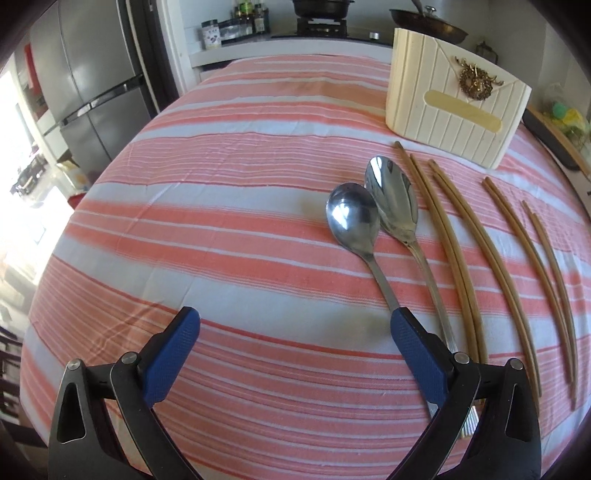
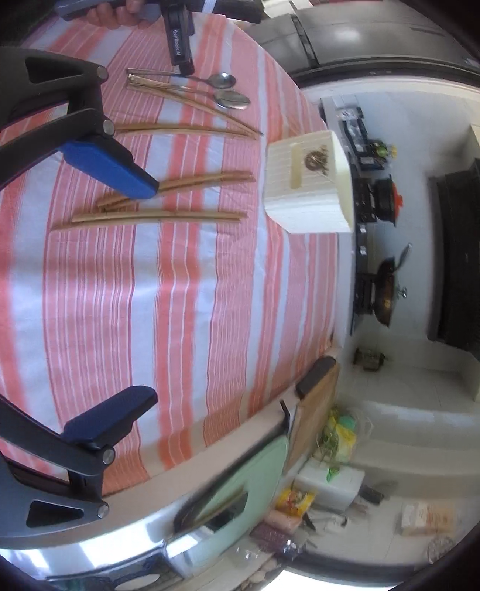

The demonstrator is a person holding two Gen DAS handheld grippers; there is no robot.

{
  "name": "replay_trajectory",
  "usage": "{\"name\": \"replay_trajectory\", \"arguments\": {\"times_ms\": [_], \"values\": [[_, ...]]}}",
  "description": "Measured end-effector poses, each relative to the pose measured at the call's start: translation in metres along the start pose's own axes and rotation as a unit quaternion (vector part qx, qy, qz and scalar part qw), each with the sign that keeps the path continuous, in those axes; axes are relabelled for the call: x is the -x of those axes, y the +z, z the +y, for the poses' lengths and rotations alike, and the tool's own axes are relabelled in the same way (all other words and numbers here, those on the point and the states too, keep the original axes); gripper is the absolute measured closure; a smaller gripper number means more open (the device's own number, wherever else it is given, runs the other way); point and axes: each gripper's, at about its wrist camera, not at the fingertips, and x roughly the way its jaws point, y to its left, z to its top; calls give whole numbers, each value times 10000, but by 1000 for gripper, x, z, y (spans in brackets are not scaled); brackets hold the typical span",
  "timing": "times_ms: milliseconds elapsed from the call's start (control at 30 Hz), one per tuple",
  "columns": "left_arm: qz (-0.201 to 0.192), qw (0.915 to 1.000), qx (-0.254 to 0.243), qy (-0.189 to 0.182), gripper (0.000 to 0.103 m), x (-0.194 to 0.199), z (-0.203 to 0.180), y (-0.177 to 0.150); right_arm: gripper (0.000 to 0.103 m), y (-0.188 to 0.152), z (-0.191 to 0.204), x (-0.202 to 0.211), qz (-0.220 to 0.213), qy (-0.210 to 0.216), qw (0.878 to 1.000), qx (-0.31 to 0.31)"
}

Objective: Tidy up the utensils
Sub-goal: 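Move both tools forward over the spoons and chopsticks, then grasp a steel spoon with the left tool while the right tool grasps a chopstick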

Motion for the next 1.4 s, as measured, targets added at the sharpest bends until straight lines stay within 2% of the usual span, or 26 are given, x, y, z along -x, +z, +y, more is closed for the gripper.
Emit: {"name": "replay_trajectory", "arguments": {"times_ms": [33, 67, 100, 167, 233, 300, 433, 533, 600, 667, 767, 967, 1167, 1233, 1300, 1400], "values": [[45, 10000, -53, 23, 0, -3, 1, 0, 7, 2, 2, -13, 165, 251, 9995, 84], [15, 10000, -35, -68, 0, -3, 4, -1, 17, 4, 4, -27, 337, 497, 9981, 121], [40, 9999, -2, -112, 0, -5, 6, 0, 23, 5, 6, -40, 535, 671, 9962, 142], [100, 9998, 46, -154, 1, -5, 10, 0, 43, 6, 7, -65, 936, 884, 9917, 50], [95, 9998, 64, -178, 1, -1, 14, -1, 48, 8, 6, -82, 1170, 1040, 9877, -11], [81, 9994, 134, -299, 1, 1, 16, -1, 54, 7, 10, -90, 1271, 989, 9869, 77], [94, 9983, 230, -532, 1, 2, 12, 3, 57, 13, 15, -98, 1431, 1224, 9819, 216], [95, 9992, 73, -370, 0, -4, 0, 4, 58, 16, 20, -101, 1555, 1287, 9784, 440], [-11, 9993, 82, -357, 0, -4, -5, 4, 58, 21, 25, -105, 1583, 1161, 9785, 625], [-74, 9995, 66, -295, 0, -4, -9, 5, 65, 23, 32, -111, 1628, 976, 9779, 873], [-87, 9998, -110, -146, 0, -8, -15, 4, 66, 26, 39, -116, 1642, 888, 9766, 1067], [-110, 9995, -291, -14, 0, -4, 11, 1, 69, 21, 33, -118, 1753, 635, 9754, 1180], [-74, 9989, -424, 172, 0, -7, 37, 5, 68, 13, 29, -111, 1764, 671, 9749, 1179], [-52, 9980, -619, 104, 1, -8, 38, 8, 68, 14, 25, -111, 1814, 732, 9741, 1133], [-44, 9943, -1060, -51, 1, -9, 31, 12, 68, 15, 22, -110, 1859, 807, 9727, 1128], [-40, 9815, -1839, -533, 1, -12, 16, 19, 68, 20, 22, -117, 1875, 936, 9700, 1230]]}}
